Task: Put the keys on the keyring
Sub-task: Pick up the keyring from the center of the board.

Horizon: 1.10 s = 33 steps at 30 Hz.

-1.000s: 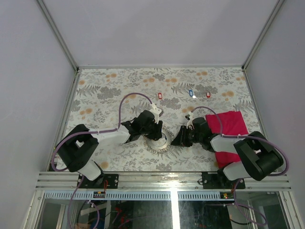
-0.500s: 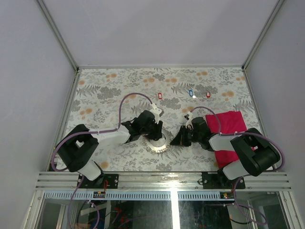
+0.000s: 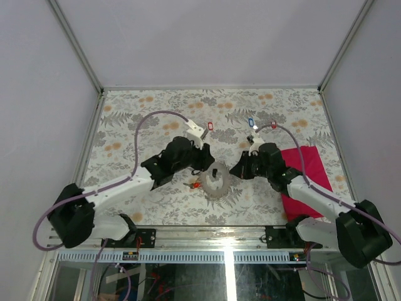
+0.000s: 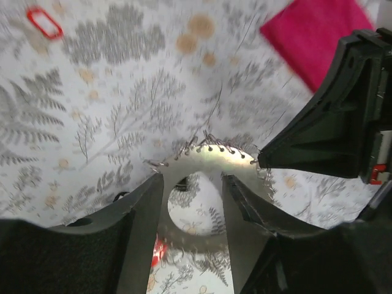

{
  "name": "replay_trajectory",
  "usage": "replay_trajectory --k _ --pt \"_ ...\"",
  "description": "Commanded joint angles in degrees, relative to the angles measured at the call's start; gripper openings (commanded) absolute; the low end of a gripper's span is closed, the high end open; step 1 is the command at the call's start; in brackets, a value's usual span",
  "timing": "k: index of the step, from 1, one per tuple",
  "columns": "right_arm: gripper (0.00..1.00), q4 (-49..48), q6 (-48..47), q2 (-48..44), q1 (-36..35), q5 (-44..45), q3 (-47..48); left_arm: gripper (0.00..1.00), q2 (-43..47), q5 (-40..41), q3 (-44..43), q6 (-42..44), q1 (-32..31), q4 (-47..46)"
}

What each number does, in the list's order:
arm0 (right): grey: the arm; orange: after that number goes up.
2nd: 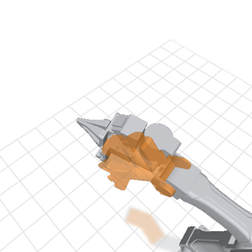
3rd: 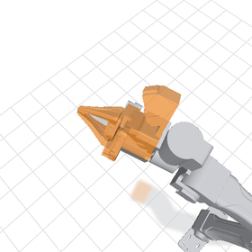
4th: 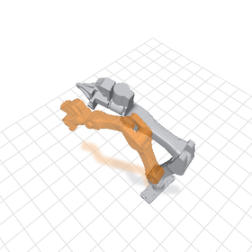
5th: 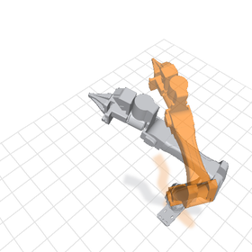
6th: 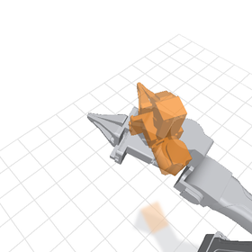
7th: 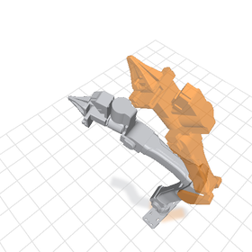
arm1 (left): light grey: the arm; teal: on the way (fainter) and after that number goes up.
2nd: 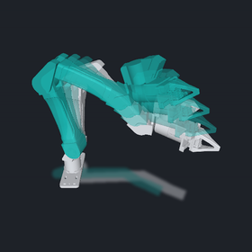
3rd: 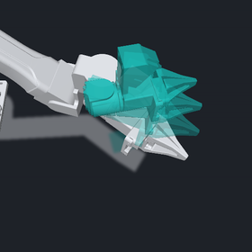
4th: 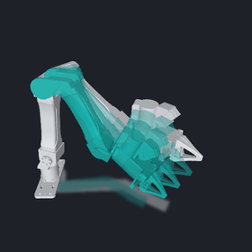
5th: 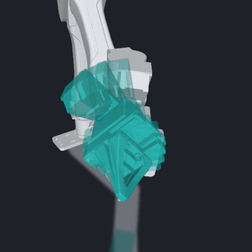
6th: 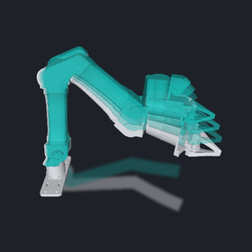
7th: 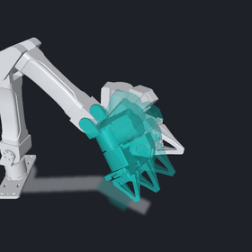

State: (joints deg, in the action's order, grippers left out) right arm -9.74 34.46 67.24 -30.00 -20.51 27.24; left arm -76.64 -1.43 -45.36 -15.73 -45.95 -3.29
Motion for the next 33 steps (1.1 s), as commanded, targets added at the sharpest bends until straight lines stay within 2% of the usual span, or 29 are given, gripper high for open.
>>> replay_trajectory --k 1,7,13,18,28,33 --pt "0.00 10.1 -12.0 -6.1 -0.3 6.4 8.3 0.46 6.0 2.9 -0.9 3.7 1.1 -5.6" --pt "0.00 15.4 -18.2 -9.0 -0.4 4.1 15.8 0.48 11.1 0.2 0.1 8.9 2.6 -8.8" --pt "0.00 24.0 -30.5 -11.1 -0.3 1.9 23.3 0.51 17.1 -5.1 4.0 15.2 2.7 -15.6" --pt "0.00 24.6 -35.5 -14.3 -0.3 1.9 25.0 0.51 20.1 -11.8 5.2 20.0 2.7 -17.9" --pt "0.00 23.2 -46.3 -21.3 -0.3 -17.7 26.6 0.47 21.4 -32.6 0.6 27.4 2.6 -12.8" --pt "0.00 26.1 -49.3 -20.7 -0.4 -26.5 30.2 0.47 21.9 -35.4 -0.7 29.4 2.7 -12.6"
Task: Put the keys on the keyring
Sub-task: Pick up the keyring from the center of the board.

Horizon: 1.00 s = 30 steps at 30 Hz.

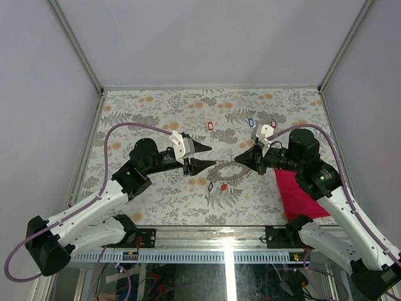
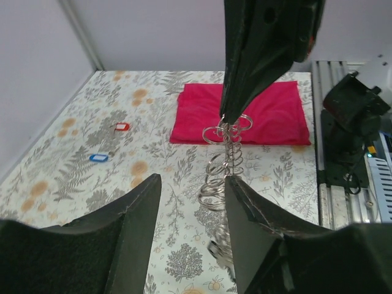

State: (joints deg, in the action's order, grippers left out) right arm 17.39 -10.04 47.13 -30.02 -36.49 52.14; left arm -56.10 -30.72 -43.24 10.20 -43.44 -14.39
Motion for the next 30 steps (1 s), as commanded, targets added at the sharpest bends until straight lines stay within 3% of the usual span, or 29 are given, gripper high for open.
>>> replay_trajectory --k 1,7,14,19,26,30 --pt "0.00 -0.5 -5.3 -0.3 -0.3 -11.6 5.8 0.47 1.5 -6.7 -3.2 3.6 0.2 -1.4" --pt "0.00 0.9 -8.1 0.2 -0.3 -13.7 8.2 0.45 1.3 -11.9 -6.7 3.2 0.1 0.3" --pt "0.00 -3.9 -11.2 -1.4 -0.3 -16.6 5.9 0.38 -0.6 -13.0 -8.8 1.5 0.2 0.1" --pt "0.00 -7.9 -12.8 -2.8 -0.4 -18.9 3.7 0.38 -1.8 -16.6 -10.7 5.6 0.1 1.5" --pt "0.00 -8.8 -13.5 -3.1 -0.3 -20.8 4.1 0.38 -4.4 -21.1 -16.2 14.5 0.1 10.7" --pt "0.00 -8.8 -13.9 -2.5 -0.3 -22.5 4.8 0.37 -6.4 -27.2 -18.5 16.2 0.2 13.8"
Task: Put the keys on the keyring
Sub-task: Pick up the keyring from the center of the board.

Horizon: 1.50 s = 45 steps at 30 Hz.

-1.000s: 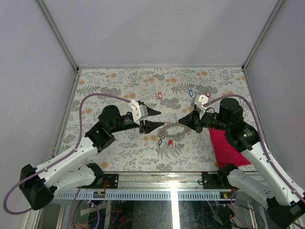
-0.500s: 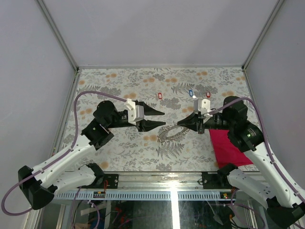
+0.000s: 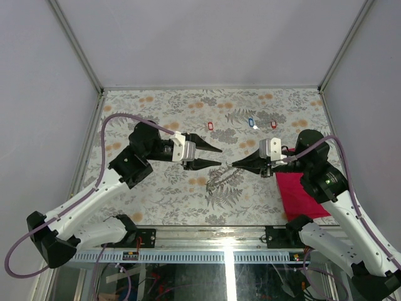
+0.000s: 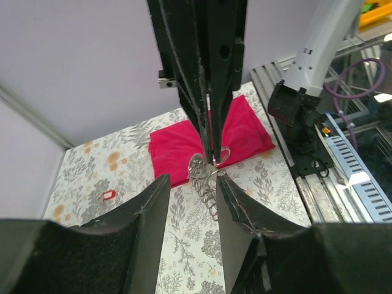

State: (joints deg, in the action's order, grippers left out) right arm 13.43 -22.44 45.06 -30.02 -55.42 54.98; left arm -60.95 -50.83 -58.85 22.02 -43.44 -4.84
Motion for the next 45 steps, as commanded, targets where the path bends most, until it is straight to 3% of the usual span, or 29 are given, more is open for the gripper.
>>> replay_trajectory --k 1,26,36,45 --pt "0.00 -4.8 -1.6 -0.4 -0.3 -4.0 2.0 0.37 -2.1 -8.5 -3.3 4.8 0.2 4.7" --pt "0.00 -6.6 0.1 -0.1 -0.3 -6.9 1.5 0.32 -7.2 -13.3 -7.1 7.3 0.1 9.1" --pt "0.00 -6.9 0.6 -0.2 -0.3 -6.9 1.3 0.20 -8.2 -15.9 -8.3 7.3 0.1 10.5" --pt "0.00 -6.9 0.9 -0.5 -0.3 -6.0 0.7 0.00 -8.5 -16.3 -9.0 6.8 0.1 10.5"
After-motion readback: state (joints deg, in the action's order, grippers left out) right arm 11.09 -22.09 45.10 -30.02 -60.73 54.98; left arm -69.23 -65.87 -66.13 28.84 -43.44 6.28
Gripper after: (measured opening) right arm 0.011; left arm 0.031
